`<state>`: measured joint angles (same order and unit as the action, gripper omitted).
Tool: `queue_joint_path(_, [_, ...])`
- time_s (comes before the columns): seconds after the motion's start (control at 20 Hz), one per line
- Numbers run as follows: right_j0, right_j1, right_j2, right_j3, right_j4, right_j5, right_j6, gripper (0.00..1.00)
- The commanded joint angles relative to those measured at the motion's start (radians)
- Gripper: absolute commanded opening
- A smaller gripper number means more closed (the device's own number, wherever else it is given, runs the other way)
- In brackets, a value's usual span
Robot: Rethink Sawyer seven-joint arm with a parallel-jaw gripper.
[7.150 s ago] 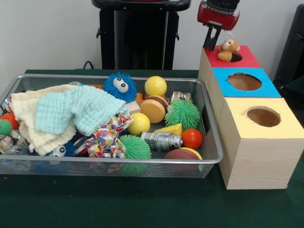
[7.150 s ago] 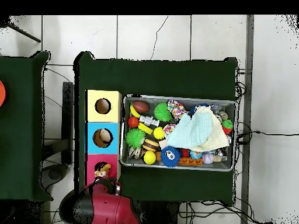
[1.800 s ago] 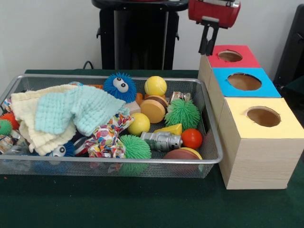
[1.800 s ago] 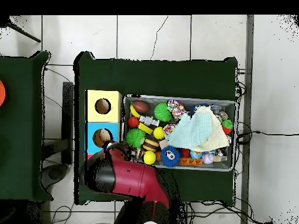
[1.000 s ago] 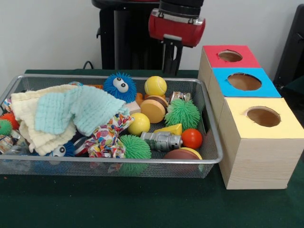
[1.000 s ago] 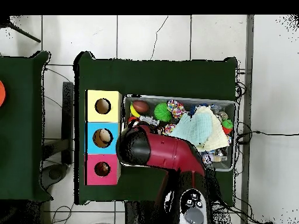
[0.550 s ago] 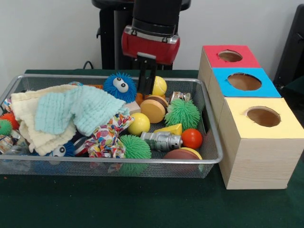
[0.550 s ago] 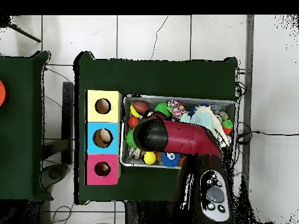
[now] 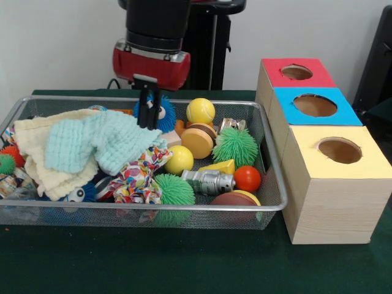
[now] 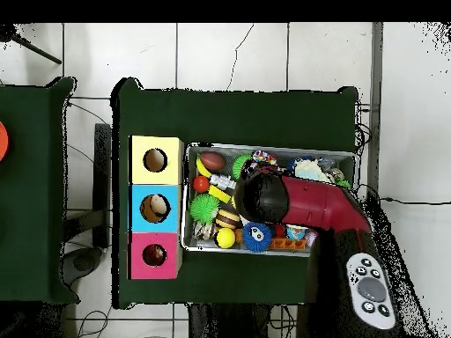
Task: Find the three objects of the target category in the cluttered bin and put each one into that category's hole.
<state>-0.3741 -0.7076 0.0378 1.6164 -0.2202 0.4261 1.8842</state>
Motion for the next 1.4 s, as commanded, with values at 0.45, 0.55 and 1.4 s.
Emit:
queue_joint_path(0.45, [-0.218,-0.003,0.274,-0.003,-0.185,0.130,-0.294,1.00])
queue_joint_path(0.55, [-0.224,-0.003,0.283,-0.003,-0.192,0.124,-0.308,1.00])
queue_joint_path(1.4, [-0.236,0.045,0.240,-0.040,-0.308,0.159,-0.190,1.00])
